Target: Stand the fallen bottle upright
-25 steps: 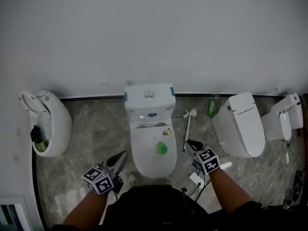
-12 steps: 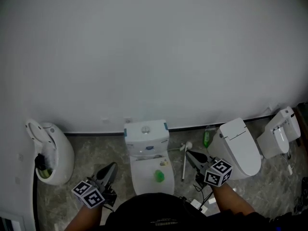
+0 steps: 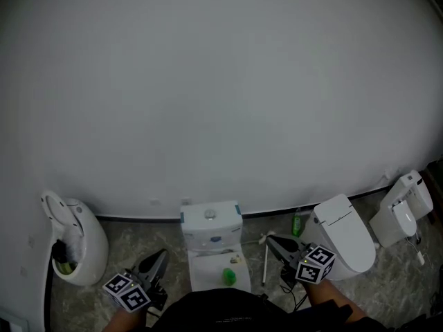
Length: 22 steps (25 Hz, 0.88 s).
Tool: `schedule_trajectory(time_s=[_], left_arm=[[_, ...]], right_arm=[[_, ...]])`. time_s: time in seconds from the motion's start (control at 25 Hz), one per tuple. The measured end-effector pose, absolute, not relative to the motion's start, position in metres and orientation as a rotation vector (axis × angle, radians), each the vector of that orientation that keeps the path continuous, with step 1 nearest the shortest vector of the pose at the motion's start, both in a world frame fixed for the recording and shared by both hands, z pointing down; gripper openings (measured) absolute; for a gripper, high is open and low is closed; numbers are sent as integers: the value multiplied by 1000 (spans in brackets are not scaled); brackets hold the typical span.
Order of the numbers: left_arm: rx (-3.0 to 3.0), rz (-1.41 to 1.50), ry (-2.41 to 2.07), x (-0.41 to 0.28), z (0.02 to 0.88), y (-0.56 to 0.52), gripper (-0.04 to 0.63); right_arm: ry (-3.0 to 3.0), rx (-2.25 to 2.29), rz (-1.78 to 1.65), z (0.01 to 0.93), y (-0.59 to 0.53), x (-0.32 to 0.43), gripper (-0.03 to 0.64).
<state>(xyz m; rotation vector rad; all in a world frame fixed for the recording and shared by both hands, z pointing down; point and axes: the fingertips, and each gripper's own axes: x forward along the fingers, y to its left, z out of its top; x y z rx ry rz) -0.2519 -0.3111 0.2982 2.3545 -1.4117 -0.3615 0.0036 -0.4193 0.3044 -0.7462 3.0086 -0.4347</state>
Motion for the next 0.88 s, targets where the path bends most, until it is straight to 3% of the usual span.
schedule_trajectory(time_s=[0.88], left_arm=[[2328, -368, -1417, -261, 309, -316, 21]], right_arm=[[3077, -690, -428, 322, -423, -20, 15]])
